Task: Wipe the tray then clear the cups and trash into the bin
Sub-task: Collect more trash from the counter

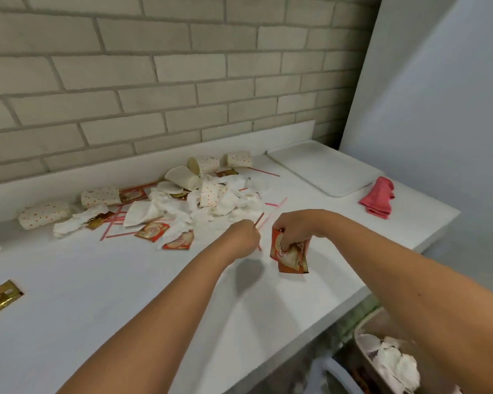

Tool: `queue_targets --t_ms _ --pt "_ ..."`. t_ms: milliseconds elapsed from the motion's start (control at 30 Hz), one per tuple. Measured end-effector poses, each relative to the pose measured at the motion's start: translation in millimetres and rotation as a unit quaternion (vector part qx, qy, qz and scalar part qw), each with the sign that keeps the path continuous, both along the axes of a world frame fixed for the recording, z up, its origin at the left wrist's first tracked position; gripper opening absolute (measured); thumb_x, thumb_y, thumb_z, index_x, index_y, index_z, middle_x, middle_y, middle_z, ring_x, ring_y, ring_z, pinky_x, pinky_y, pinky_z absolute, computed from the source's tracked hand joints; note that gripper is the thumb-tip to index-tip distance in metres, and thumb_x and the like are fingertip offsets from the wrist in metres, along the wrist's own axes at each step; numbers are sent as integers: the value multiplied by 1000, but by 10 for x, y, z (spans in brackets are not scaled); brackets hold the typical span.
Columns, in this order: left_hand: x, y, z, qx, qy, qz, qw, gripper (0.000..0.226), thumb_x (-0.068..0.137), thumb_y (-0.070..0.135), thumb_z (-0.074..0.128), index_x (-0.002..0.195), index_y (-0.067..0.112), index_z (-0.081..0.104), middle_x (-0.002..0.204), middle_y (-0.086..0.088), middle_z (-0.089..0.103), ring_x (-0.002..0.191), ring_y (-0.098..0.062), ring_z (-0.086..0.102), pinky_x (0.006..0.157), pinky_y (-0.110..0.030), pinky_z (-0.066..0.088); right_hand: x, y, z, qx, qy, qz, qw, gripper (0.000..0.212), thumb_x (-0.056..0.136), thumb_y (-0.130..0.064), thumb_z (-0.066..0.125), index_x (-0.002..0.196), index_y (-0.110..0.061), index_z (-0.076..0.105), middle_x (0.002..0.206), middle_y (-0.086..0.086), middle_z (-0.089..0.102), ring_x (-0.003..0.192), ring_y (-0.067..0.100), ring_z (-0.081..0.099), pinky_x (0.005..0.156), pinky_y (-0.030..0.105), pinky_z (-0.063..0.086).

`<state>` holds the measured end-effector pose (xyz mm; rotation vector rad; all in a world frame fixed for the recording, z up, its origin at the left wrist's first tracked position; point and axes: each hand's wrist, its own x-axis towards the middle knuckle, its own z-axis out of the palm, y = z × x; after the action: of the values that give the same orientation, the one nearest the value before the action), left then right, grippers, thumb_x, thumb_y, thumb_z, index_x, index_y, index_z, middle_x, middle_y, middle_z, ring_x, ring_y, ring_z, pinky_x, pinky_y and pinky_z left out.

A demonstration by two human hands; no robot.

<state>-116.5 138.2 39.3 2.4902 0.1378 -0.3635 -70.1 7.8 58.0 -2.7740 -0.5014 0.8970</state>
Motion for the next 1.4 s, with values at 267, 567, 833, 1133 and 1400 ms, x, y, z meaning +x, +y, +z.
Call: queue_targets --t_ms 267,567,833,1133,1400 --pt "-12 -1507 -370 -142 -12 -97 985 24 96 7 36 110 2 56 114 -15 59 108 -29 58 91 -35 47 -53 -1521 -195 -72 23 -78 994 28 83 -16 65 110 -11 61 102 8 66 87 21 63 72 26 50" --pt "-110 -2506 -797 -295 12 -176 939 29 99 5 27 85 18 48 82 -3 51 81 -17 52 72 -17 42 -356 -2666 -824 -13 45 -216 975 36 88 -9 56 124 -13 53 109 13 65 93 25 66 71 29 54" --pt "-90 -2786 -1113 -255 45 -154 953 27 99 5 30 93 13 55 93 -6 53 76 -14 51 80 -31 47 -492 -2868 -738 335 17 -286 897 8 90 -6 57 96 -10 62 71 2 57 58 10 51 51 19 43" --pt "-101 -2906 -1191 -184 18 -178 966 30 98 5 34 118 -2 55 111 -14 60 104 -27 59 77 -22 39 -505 -2941 -1065 218 -65 -277 934 20 92 -7 56 73 -13 54 58 2 58 41 4 51 48 18 46" --pt "-40 -2717 -1148 -121 -27 -168 978 37 100 9 35 135 4 44 137 -14 47 126 -24 45 104 -30 34 -556 -2839 -1600 150 -27 -309 939 9 93 -4 50 89 -5 59 57 5 59 33 2 53 52 19 53"
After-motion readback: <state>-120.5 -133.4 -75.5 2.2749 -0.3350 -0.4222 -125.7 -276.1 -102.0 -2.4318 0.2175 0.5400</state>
